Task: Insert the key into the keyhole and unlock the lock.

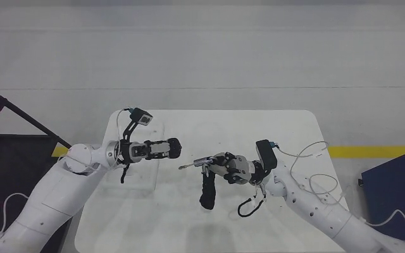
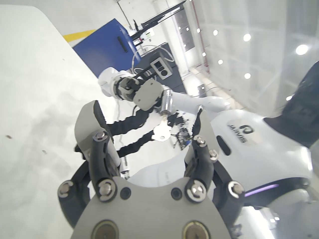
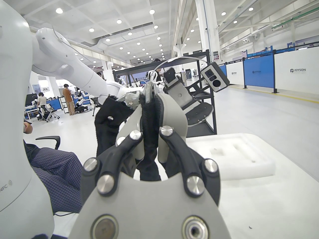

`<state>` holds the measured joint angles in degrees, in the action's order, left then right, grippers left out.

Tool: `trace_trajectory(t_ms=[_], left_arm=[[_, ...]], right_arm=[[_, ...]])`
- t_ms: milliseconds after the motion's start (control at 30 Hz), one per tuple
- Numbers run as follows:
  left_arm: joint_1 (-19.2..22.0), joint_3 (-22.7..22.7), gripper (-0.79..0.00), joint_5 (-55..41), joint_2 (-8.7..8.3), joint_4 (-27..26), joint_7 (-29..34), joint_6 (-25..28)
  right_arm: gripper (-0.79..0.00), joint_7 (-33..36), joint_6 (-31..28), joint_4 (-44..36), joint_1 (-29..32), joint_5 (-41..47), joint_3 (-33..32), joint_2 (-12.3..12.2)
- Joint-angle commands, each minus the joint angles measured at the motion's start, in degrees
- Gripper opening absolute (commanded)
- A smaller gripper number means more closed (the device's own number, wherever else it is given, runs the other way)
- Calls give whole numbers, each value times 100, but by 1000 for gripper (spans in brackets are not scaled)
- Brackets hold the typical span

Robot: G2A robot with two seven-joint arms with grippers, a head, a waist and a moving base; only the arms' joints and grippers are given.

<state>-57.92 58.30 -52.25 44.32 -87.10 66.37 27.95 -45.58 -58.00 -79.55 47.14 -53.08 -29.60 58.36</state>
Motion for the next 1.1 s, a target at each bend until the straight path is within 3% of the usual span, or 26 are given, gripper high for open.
trace_trajectory(t_ms=[0, 333, 600, 767, 800, 867, 900, 1067], left_arm=[[-12, -35, 0, -367, 28, 60, 190, -369], [23, -221, 0, -1634, 211, 278, 757, -1959], [67, -402, 0, -1856, 341, 301, 935, -2854], [41, -401, -111, -1858, 401, 318, 942, -3021], [32, -397, -166, -1873, 413, 321, 945, -3044], [22, -382, -200, -1878, 438, 326, 941, -3039], [10, -376, -283, -1899, 452, 327, 940, -3029], [-61, -366, -400, -1859, 503, 273, 1008, -3074]], right_arm=[[-785, 0, 0, 0, 0, 0, 0, 0], [-785, 0, 0, 0, 0, 0, 0, 0], [-785, 0, 0, 0, 0, 0, 0, 0], [-785, 0, 0, 0, 0, 0, 0, 0], [-785, 0, 0, 0, 0, 0, 0, 0], [-785, 0, 0, 0, 0, 0, 0, 0], [-785, 0, 0, 0, 0, 0, 0, 0], [-785, 0, 0, 0, 0, 0, 0, 0]])
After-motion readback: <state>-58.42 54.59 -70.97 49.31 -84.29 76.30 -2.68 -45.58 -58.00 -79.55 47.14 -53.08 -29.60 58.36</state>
